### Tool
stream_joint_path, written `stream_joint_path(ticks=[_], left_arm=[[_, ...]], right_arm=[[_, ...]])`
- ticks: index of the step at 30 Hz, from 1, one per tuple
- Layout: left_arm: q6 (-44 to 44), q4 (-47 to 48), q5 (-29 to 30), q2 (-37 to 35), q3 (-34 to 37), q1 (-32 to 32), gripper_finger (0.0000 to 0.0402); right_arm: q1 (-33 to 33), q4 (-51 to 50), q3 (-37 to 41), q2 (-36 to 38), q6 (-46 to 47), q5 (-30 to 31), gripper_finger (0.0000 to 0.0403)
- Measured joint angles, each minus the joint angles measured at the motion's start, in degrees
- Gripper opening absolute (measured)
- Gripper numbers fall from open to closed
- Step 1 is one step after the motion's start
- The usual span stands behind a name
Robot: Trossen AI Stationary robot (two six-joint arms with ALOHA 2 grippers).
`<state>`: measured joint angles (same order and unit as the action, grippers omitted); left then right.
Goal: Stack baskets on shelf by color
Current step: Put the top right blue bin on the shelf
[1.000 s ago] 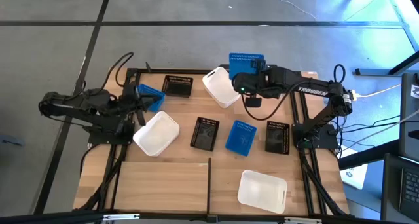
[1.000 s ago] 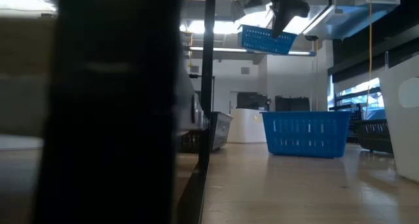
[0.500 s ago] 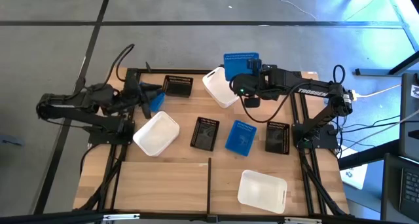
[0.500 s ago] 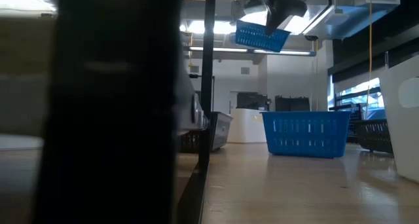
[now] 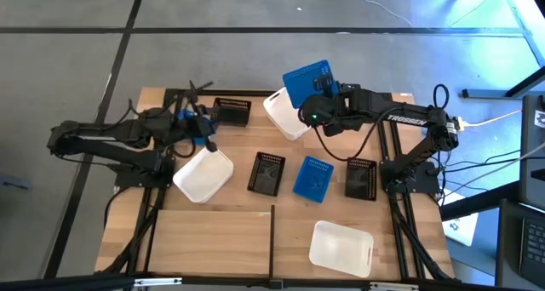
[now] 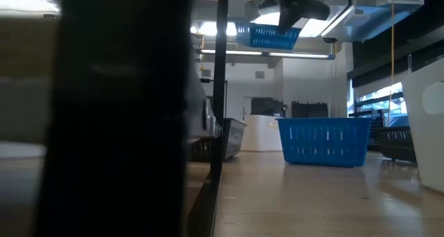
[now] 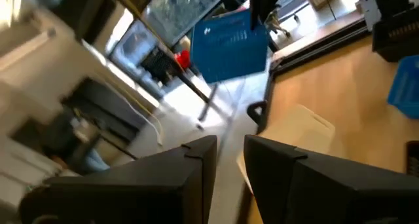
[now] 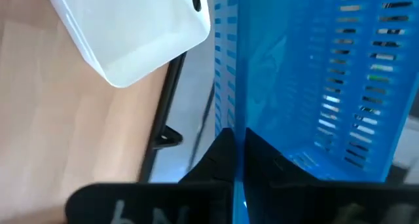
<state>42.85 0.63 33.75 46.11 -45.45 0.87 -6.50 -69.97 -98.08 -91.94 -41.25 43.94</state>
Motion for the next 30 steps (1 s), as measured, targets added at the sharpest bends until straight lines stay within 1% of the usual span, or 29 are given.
stream_joint_path(ticks=[3,7,11,14,18,23,28,30], left_arm=[[5.8,-3.8,-1.8,2.7,0.0,0.8,0.0072],[12.8,-8.4,-1.8,6.7,0.0,1.9,0.0072],[17.4,-13.6,-1.9,10.7,0.0,2.4,0.0072],[20.7,-16.7,-1.9,13.8,-0.1,2.9,0.0072],[22.7,-16.8,-1.9,18.3,-2.3,3.3,0.0072],[22.9,-16.6,-1.9,24.1,-6.7,4.5,0.0072],[27.1,-12.8,-2.0,28.4,-11.4,5.2,0.0072],[28.7,-11.7,-3.3,30.2,-13.1,5.7,0.0072]], right_arm=[[0.0,1.3,0.0,0.0,-6.0,0.0,0.0002],[0.0,4.0,0.0,0.0,-13.7,0.0,0.0002],[0.0,5.7,0.0,-0.2,-22.5,0.1,0.0002],[0.0,6.4,0.0,-0.6,-27.1,0.1,0.0002],[0.0,7.7,0.0,-1.6,-29.9,0.5,0.0002],[0.0,8.0,0.0,-2.6,-29.9,0.6,0.0002],[0.0,8.3,0.0,-2.6,-31.1,0.6,0.0002],[0.0,8.7,0.0,-2.6,-31.2,0.6,0.0002]])
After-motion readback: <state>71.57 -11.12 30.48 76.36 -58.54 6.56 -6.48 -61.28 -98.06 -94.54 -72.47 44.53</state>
